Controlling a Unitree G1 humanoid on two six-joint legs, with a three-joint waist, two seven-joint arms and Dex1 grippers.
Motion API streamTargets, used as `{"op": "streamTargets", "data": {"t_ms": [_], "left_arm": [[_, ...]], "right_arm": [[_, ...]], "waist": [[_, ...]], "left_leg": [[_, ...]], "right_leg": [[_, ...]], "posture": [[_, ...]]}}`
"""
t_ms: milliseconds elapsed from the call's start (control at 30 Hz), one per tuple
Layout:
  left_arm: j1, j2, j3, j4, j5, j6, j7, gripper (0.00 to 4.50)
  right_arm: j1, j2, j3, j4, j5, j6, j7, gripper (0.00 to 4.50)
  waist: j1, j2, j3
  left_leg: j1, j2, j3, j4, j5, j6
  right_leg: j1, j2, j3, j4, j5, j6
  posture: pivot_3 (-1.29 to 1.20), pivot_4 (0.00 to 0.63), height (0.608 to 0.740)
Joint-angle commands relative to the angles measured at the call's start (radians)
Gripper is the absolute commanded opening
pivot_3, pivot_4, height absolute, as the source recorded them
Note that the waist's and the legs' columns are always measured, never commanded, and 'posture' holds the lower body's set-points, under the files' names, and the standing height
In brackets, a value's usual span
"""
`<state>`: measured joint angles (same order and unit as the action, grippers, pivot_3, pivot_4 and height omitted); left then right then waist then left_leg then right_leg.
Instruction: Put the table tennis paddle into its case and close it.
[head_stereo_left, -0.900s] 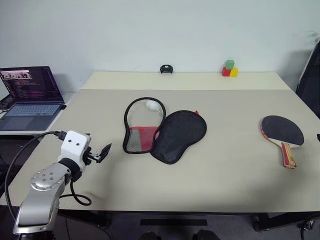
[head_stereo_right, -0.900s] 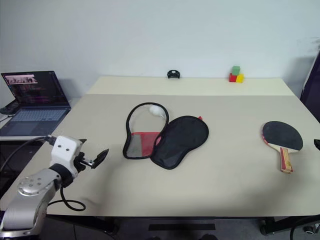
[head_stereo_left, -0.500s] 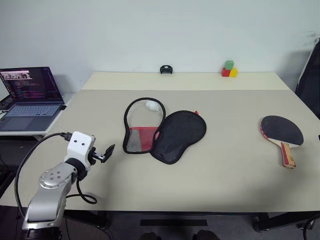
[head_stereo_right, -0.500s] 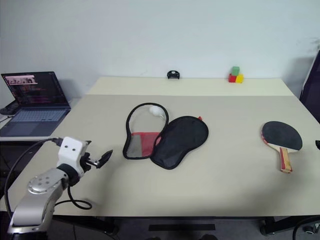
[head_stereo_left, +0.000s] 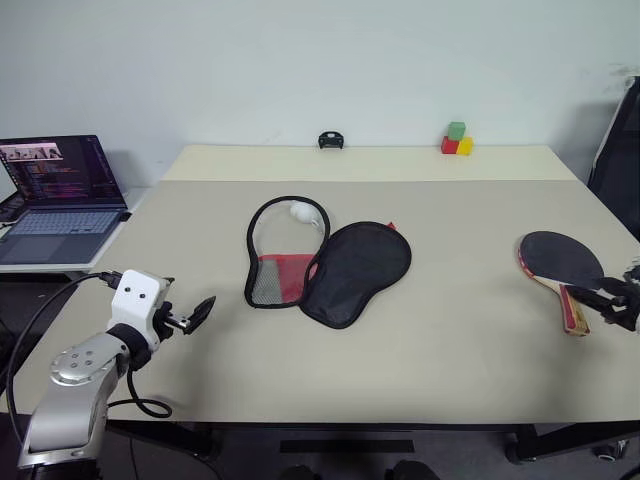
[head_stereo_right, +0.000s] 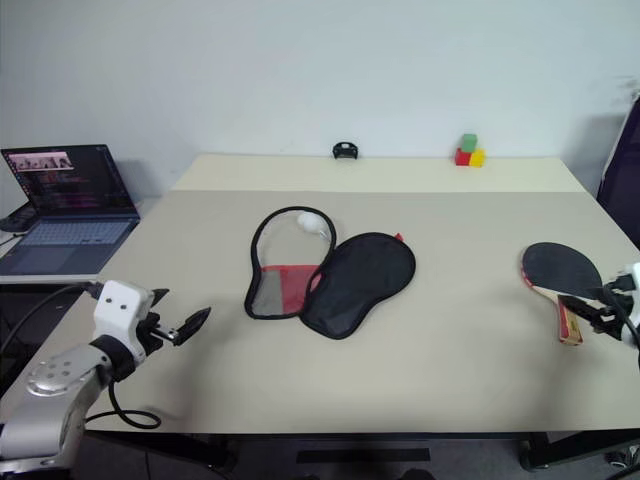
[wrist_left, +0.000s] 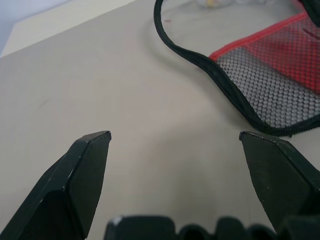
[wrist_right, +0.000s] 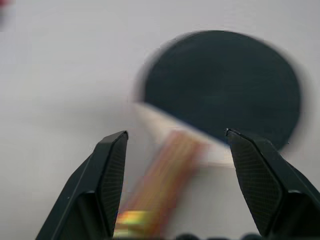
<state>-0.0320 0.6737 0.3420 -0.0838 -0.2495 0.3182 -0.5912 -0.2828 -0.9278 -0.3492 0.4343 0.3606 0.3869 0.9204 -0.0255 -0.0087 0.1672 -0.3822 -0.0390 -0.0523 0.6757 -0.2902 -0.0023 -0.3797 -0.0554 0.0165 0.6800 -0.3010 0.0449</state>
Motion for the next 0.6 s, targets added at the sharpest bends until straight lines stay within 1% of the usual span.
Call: {"op": "streamTargets", "data": {"t_ms": [33, 200, 333, 467, 600], "left_arm": [[-0.008, 0.030, 0.041, 0.012, -0.013, -0.036, -0.024, 4.50], [-0.025, 0.039, 0.049, -0.002, -0.039, -0.035, -0.048, 4.50], [-0.049, 0.048, 0.028, 0.002, -0.058, -0.024, -0.083, 4.50], [-0.088, 0.046, -0.005, 0.013, -0.063, -0.007, -0.107, 4.50], [-0.140, 0.046, -0.043, 0.014, -0.071, 0.007, -0.141, 4.50]], "right_arm": [[0.025, 0.012, 0.000, -0.174, 0.044, 0.055, 0.008, 3.37], [0.003, 0.076, 0.046, -0.326, 0.083, 0.120, -0.006, 3.37], [-0.076, 0.197, 0.119, -0.423, 0.106, 0.186, -0.084, 3.37], [-0.137, 0.314, 0.166, -0.459, 0.125, 0.235, -0.162, 3.37], [-0.182, 0.400, 0.221, -0.466, 0.121, 0.303, -0.221, 3.37]], "waist": [[0.000, 0.000, 0.000], [0.000, 0.000, 0.000], [-0.003, 0.000, 0.000], [-0.001, -0.001, 0.000], [0.002, -0.001, 0.000]], "left_leg": [[0.000, 0.000, 0.000, 0.000, 0.000, 0.000], [0.000, 0.000, -0.001, 0.000, 0.000, 0.000], [0.000, 0.000, -0.001, 0.000, 0.000, 0.000], [-0.001, 0.000, -0.001, 0.000, 0.000, 0.000], [-0.002, 0.000, -0.002, 0.000, 0.000, 0.000]], "right_leg": [[0.000, 0.000, 0.000, 0.000, 0.000, 0.000], [0.000, 0.000, 0.000, 0.000, 0.000, 0.000], [0.000, 0.000, 0.000, 0.000, 0.000, 0.000], [-0.001, 0.000, -0.001, 0.000, 0.000, 0.000], [-0.003, 0.000, -0.001, 0.000, 0.000, 0.000]], "posture": [[0.00, 0.150, 0.740], [0.00, 0.150, 0.740], [0.00, 0.150, 0.740], [0.00, 0.150, 0.740], [0.00, 0.150, 0.740]]}}
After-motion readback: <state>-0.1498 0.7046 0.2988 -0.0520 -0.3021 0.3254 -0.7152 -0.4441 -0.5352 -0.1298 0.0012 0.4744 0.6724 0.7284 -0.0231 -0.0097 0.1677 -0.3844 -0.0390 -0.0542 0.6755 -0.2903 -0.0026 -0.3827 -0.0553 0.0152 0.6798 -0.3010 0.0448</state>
